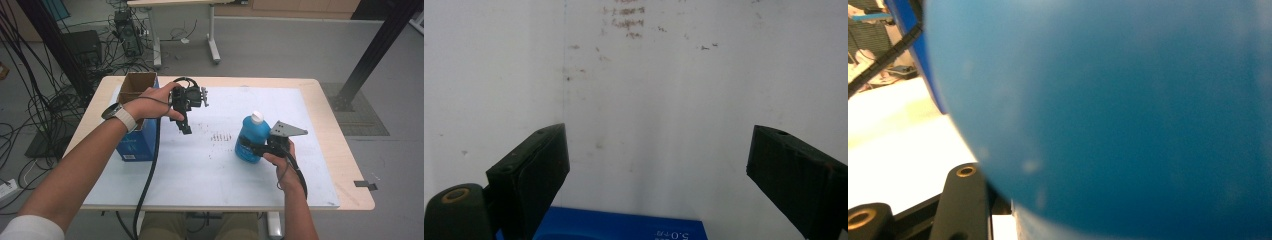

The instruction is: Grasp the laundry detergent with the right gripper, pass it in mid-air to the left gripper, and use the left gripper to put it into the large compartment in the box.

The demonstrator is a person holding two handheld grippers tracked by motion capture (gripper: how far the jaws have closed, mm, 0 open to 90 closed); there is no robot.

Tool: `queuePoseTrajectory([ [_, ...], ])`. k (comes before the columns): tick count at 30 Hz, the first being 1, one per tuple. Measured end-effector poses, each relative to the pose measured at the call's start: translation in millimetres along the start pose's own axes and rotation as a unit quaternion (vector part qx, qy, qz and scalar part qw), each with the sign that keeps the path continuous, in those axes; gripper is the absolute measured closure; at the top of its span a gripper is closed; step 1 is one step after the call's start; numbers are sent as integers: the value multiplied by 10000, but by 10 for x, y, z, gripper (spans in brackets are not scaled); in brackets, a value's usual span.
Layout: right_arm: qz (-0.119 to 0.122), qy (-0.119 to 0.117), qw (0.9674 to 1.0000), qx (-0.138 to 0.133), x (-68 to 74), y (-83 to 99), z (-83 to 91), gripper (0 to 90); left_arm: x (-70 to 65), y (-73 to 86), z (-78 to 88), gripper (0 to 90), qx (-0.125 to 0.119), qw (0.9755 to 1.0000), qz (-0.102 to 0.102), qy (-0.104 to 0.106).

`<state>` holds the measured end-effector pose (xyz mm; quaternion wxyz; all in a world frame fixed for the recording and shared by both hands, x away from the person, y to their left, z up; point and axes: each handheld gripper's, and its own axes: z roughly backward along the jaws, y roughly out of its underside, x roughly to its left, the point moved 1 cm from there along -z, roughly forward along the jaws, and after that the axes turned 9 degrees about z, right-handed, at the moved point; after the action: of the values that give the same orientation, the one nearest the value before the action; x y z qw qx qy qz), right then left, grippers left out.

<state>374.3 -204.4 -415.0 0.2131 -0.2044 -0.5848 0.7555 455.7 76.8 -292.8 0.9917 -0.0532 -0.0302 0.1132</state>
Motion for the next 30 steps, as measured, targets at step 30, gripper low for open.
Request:
queuePoseTrajectory([
  [30,507,-676,9964,-34,136,-566,23,435,-164,110,275,104,-39,9997,-61,-223],
])
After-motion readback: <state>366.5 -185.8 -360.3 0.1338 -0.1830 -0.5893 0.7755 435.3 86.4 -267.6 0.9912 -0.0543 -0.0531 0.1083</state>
